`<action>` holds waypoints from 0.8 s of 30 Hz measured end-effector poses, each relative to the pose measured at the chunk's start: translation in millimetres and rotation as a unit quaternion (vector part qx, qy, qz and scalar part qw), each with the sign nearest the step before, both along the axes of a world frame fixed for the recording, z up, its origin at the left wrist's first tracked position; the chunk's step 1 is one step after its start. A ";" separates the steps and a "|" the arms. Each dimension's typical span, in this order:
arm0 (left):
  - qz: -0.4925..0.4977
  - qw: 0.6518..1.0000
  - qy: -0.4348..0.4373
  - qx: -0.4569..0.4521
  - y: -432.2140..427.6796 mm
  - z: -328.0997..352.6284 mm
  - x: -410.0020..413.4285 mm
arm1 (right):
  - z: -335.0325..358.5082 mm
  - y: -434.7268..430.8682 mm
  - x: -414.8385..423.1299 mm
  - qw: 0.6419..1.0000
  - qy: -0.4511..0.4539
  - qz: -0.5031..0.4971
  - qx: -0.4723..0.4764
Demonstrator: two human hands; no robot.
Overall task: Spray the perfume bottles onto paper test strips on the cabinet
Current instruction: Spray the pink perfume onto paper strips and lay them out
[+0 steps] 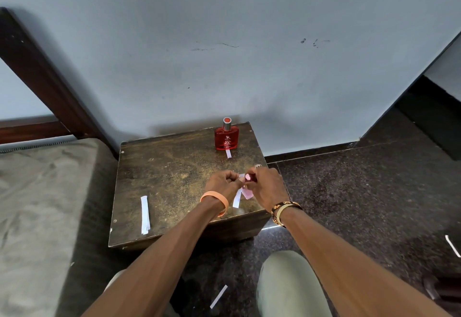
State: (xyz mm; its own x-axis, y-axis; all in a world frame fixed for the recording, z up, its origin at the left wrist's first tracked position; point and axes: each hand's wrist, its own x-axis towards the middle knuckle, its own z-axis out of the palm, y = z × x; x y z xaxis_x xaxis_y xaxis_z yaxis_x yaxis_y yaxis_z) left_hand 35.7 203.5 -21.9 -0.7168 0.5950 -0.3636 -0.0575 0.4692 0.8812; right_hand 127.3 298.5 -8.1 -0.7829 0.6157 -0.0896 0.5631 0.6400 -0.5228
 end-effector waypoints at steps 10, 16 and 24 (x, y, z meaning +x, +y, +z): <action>0.038 0.998 -0.035 0.027 -1.5 -6.4 2.4 | 1.0 0.4 -1.6 1.000 -0.013 -0.003 -0.011; 0.006 0.998 -0.062 0.031 -6.4 -13.2 3.7 | -1.6 2.0 -2.3 0.999 -0.028 0.046 0.010; 0.028 0.989 -0.135 0.056 -5.6 -27.8 1.6 | 0.6 5.0 -2.5 0.996 -0.040 0.070 0.025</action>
State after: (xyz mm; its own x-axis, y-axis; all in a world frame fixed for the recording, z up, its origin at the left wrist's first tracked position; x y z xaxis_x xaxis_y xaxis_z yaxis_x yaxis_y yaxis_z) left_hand 37.3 197.8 -49.7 -0.6357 0.6043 -0.4802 -0.3212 0.3586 0.8765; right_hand 124.9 303.5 -7.4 -0.8524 0.5071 -0.1274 0.5062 0.7393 -0.4441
